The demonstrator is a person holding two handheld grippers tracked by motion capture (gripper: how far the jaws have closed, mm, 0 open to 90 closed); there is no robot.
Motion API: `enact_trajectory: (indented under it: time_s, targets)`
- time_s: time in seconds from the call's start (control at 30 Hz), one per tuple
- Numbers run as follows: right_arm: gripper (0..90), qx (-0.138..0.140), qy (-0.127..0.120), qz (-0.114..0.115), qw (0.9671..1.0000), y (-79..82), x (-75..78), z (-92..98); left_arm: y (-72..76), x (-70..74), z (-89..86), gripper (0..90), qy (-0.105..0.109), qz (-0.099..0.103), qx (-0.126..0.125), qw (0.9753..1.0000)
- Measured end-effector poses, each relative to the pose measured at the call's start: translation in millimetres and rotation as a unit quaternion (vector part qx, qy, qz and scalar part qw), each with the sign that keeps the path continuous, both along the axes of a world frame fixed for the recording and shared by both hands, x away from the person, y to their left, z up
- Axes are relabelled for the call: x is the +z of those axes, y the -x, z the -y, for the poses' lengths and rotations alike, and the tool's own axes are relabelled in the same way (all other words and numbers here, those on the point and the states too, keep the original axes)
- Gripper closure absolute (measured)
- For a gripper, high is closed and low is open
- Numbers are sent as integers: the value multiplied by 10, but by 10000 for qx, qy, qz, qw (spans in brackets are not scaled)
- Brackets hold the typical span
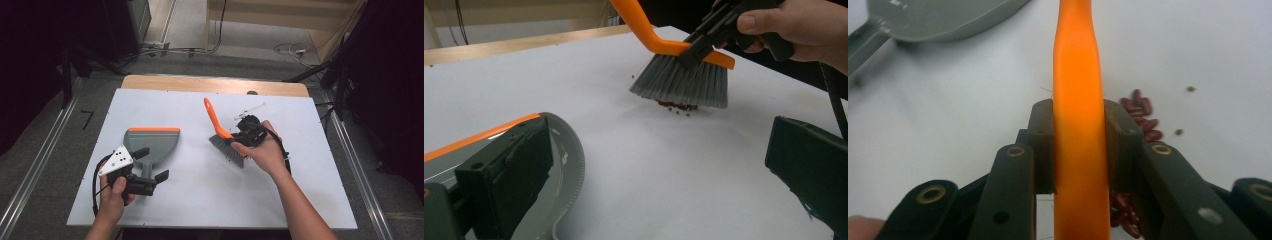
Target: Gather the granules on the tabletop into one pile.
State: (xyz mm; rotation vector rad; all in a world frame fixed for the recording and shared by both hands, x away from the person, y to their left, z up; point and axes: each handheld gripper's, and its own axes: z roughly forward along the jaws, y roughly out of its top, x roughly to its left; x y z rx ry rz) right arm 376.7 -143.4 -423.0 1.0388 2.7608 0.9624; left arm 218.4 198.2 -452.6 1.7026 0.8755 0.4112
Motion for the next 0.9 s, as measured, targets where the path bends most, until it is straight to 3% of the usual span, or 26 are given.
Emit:
enact_trajectory:
  time_s: [0.17,0.43,0.9]
  targets:
    - [689,303,240,-135,9992,17,-108,-114,1,2,-4,0,2,4,-1,10000]
    - [689,122,355,-101,9992,-86,-162,-50,1,3,-20,0,17,0,17,10000]
    - [688,-51,431,70,9990,-106,-126,49,0,-2,-2,0,-9,-9,0,10000]
